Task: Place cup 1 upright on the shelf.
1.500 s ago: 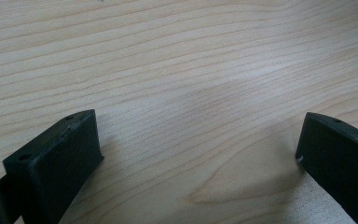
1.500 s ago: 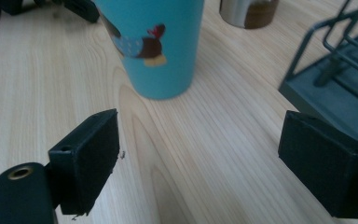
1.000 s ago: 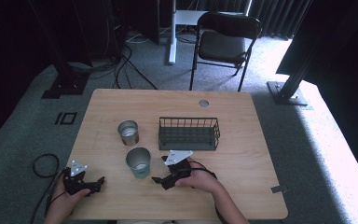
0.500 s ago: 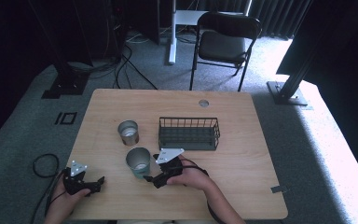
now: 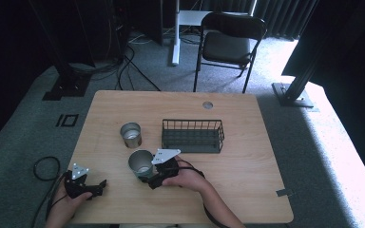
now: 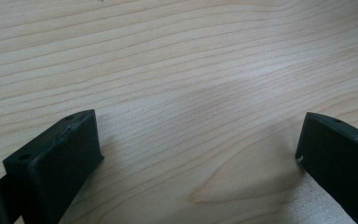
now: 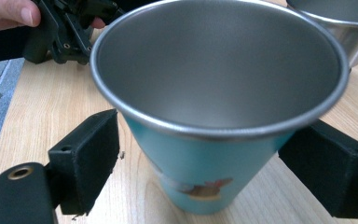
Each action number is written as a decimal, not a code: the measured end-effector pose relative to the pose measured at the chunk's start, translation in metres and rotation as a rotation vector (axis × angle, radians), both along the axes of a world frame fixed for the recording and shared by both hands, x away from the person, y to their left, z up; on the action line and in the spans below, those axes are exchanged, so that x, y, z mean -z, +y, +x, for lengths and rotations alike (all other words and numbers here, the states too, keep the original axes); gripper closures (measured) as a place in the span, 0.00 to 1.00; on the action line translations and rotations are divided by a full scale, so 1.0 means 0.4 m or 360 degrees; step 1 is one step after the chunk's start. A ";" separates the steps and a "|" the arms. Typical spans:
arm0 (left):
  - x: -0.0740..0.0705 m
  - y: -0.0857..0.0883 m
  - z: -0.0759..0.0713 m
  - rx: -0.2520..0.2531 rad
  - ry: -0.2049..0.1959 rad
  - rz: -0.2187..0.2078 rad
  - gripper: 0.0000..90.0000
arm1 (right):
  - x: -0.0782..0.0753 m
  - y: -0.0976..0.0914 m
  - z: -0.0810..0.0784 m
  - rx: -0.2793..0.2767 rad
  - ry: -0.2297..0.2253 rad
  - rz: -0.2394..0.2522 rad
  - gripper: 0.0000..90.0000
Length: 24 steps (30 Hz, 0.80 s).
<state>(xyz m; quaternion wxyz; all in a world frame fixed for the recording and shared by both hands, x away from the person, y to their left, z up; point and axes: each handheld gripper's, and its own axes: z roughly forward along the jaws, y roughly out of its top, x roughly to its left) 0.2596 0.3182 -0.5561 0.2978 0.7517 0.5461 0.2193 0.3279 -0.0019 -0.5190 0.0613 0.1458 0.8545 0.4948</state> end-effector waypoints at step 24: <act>0.000 0.000 0.000 0.0000 0.0000 0.0000 0.00 | -0.005 0.036 0.002 0.0031 -0.0070 0.0144 0.14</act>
